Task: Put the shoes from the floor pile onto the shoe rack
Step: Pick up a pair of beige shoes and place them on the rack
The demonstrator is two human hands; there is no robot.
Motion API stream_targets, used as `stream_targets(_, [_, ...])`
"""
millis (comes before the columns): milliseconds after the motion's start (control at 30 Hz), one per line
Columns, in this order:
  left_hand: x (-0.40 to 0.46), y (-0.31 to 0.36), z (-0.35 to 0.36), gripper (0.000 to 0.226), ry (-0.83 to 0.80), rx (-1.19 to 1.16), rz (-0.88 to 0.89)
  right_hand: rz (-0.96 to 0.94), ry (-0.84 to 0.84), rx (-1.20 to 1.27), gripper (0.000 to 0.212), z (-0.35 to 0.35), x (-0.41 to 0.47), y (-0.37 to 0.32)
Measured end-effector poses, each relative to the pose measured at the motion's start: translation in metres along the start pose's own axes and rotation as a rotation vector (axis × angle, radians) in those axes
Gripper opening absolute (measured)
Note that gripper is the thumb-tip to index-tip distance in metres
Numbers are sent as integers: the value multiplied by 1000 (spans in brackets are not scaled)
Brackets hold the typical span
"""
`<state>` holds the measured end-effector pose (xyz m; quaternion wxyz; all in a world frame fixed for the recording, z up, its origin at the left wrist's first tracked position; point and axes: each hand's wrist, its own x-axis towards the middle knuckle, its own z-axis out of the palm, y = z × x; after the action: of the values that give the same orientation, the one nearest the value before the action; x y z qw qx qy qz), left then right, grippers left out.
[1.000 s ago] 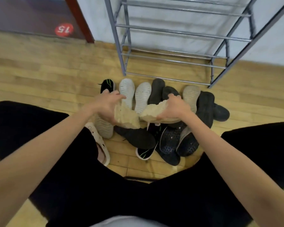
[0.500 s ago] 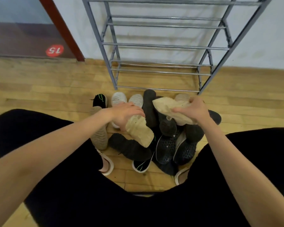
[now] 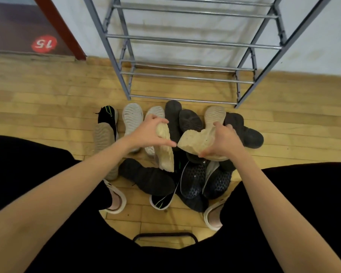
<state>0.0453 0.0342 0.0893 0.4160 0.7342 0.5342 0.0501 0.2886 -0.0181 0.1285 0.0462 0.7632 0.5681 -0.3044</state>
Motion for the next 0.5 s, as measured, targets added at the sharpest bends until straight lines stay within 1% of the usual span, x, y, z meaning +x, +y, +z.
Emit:
stream_targets(67, [2,0,23,82,222,-192,7,4,-33,107,100,-8,6,4])
stream_targets(100, [4,0,33,84,341,-314,-31,20,-22,195,97,-11,8,5])
stream_targets(167, [9,0,49,84,508,-598,-215,65,91,450,87,-13,13,5])
stream_targets(233, [15,-3,60,66,542,-835,-406,79,291,690,70,-9,16,0])
stream_targets(267, [18,-7,66,58,532,-878,-455,83,379,778,63,-5,18,-3])
stream_targets(300, [19,-10,70,55,521,-892,-470,101,435,871,56,0,21,-5])
stream_targets(333, [22,-13,73,56,519,-910,-476,135,456,971,50,4,26,-8])
stream_targets(400, [29,-18,74,60,523,-987,-498,202,425,1159,44,13,40,-11])
stream_targets(500, [40,-21,73,56,490,-1062,-513,238,391,1254,42,23,64,-17])
